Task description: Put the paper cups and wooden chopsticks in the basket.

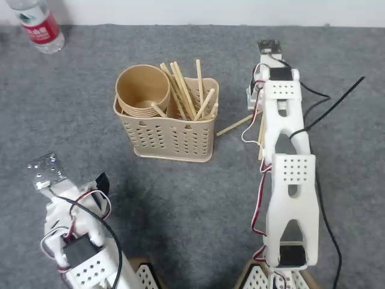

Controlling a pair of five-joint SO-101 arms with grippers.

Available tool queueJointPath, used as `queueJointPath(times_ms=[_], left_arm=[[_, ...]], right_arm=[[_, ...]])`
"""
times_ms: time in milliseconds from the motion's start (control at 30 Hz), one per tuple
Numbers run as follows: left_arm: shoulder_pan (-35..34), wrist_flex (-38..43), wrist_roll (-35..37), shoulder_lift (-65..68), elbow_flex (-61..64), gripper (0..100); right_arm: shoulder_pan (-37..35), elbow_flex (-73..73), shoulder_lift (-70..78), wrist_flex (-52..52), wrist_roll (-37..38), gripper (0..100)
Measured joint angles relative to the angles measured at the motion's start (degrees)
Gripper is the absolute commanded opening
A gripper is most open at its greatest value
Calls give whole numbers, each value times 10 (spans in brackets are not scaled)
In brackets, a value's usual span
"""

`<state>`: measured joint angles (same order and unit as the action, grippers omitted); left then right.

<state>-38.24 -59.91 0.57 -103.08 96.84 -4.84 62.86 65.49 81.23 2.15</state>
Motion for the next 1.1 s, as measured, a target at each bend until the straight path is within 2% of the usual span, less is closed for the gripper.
queueJointPath(times_ms=[67,133,200,467,667,900,1100], left_arm=[[0,0,0,0,0,299],[0,0,0,0,0,299],[0,0,0,0,0,299],[0,0,0,0,0,299],[0,0,0,0,0,299],[0,0,0,0,0,299],[0,0,0,0,0,299]], right_arm=[[3,36,20,16,15,0],[5,74,39,37,46,33],[4,108,51,66,69,8],[3,255,66,193,84,6],[43,255,66,194,90,6],[86,132,64,194,200,6],[88,101,49,194,216,6]])
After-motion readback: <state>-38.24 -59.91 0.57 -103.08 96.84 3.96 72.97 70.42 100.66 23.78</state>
